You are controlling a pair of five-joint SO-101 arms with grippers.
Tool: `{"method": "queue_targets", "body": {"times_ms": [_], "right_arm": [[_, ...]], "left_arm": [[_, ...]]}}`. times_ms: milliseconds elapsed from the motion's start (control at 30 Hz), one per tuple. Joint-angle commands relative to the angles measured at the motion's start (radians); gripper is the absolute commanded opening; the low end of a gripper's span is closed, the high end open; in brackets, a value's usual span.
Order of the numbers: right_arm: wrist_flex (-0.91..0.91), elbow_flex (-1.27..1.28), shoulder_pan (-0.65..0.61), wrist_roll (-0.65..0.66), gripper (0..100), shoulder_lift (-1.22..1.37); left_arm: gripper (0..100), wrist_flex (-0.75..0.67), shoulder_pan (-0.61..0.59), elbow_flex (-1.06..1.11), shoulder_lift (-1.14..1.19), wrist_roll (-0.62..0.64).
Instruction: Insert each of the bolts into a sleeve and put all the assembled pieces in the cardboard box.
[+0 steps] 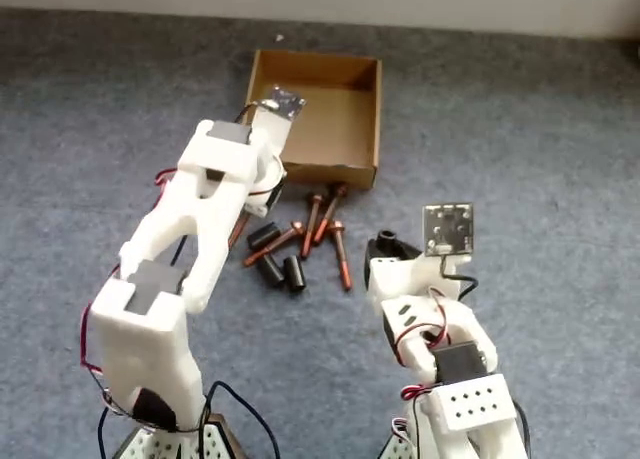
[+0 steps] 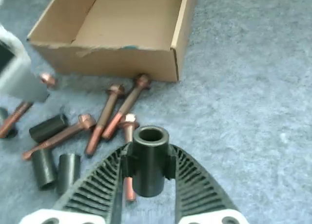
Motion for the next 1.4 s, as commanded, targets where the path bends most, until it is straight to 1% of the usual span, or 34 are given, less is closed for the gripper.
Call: {"method": "queue_targets", "body": {"times_ms": [0,233,333,400,467,600,733,833,933,1100,1200,1367], "right_arm": [[0.028,-0.018,-0.071,-0.009,0.5,-0.021],[0.027,-0.019,-0.093,-0.009,0.5,-0.022],[0.027,-0.019,-0.117,-0.009,0.5,-0.022],[0.027,-0.019,-0.159,-0.009,0.5,-0.041],[0.025,-0.013,-0.203,-0.005,0.5,-0.097],[0.022,-0.007,-0.288,-0.003,0.5,-0.308],[0.022,0.076,-0.378,-0.003,0.5,-0.504],[0.022,0.125,-0.446,-0.002,0.5,-0.53],[0.019,0.133,-0.489,0.0,0.5,-0.515],[-0.099,0.134,-0.575,0.114,0.5,-0.515],[-0.168,0.134,-0.591,0.153,0.5,-0.515],[-0.22,0.142,-0.587,0.186,0.5,-0.515]], "left_arm": [[0,-0.083,0.008,0.136,-0.243,0.046],[0,-0.281,0.01,0.515,-0.714,0.078],[0,-0.336,0.008,0.634,-0.924,0.176],[0,-0.362,0.012,0.696,-1.067,0.207],[0,-0.381,0.012,0.742,-1.194,0.212],[0,-0.425,0.019,0.805,-1.442,0.226],[0,-0.431,0.091,0.839,-1.638,0.285],[0,-0.431,0.16,0.851,-1.751,0.328],[0,-0.433,0.211,0.857,-1.828,0.33],[0,-0.496,0.248,0.941,-1.908,0.331],[0,-0.511,0.257,1.006,-1.959,0.331],[0,-0.509,0.297,1.084,-2.064,0.327]]}}
